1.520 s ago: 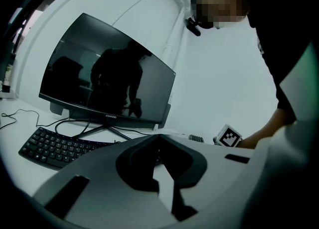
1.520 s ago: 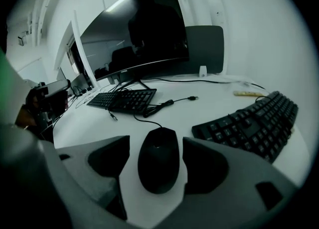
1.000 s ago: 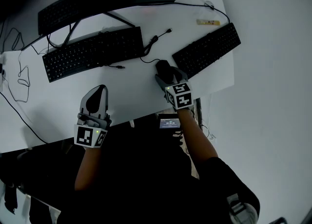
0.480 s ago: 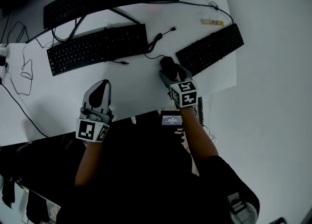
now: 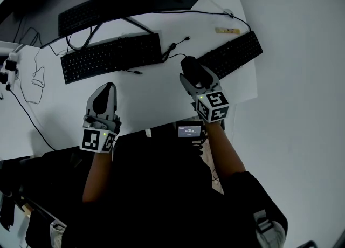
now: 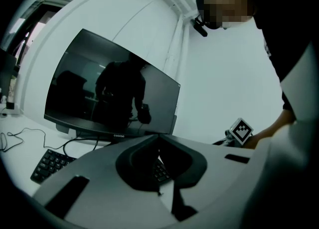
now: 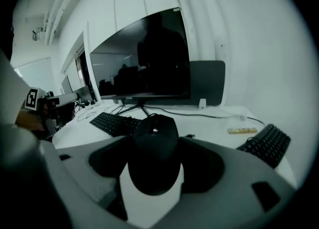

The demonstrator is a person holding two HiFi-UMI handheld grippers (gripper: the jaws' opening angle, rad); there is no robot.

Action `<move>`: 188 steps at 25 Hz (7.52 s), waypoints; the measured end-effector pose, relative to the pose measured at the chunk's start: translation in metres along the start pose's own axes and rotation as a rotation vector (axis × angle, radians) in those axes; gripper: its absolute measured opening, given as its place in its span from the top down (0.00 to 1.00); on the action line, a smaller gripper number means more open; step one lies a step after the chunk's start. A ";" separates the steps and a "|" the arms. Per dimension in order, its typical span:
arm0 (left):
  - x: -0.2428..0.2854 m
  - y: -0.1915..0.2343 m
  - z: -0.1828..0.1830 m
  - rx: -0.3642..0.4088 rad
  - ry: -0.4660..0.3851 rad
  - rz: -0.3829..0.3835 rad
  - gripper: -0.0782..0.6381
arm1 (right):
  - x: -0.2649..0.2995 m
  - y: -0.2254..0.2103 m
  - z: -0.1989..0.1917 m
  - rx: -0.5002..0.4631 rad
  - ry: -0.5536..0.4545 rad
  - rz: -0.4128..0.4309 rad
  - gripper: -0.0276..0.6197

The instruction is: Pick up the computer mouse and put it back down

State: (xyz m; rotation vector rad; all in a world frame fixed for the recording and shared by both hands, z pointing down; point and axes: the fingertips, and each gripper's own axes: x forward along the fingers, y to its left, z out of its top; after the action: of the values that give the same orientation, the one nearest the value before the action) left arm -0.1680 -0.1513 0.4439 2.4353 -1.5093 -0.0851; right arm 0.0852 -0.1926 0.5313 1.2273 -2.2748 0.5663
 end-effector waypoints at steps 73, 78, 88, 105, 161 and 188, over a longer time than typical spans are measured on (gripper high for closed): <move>-0.054 -0.052 0.122 0.151 -0.226 0.036 0.90 | -0.160 0.042 0.212 -0.156 -0.702 0.052 0.49; -0.052 -0.049 0.118 0.151 -0.215 0.035 0.90 | -0.147 0.038 0.218 -0.161 -0.715 0.046 0.49; -0.045 -0.043 0.114 0.133 -0.204 0.038 0.90 | -0.121 0.023 0.208 -0.149 -0.678 0.024 0.49; -0.026 -0.045 0.096 0.110 -0.144 -0.005 0.90 | -0.070 0.017 0.125 -0.057 -0.485 0.034 0.49; -0.002 -0.079 -0.002 0.038 0.073 -0.107 0.90 | 0.026 0.016 -0.127 -0.056 0.172 0.046 0.49; -0.007 -0.076 0.015 0.075 0.010 -0.003 0.90 | -0.062 0.019 0.035 -0.080 -0.323 0.173 0.66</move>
State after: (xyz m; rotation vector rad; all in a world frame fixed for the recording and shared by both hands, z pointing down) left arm -0.1082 -0.1168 0.4089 2.4921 -1.5310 -0.0164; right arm 0.0902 -0.1629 0.4642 1.1587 -2.6643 0.3519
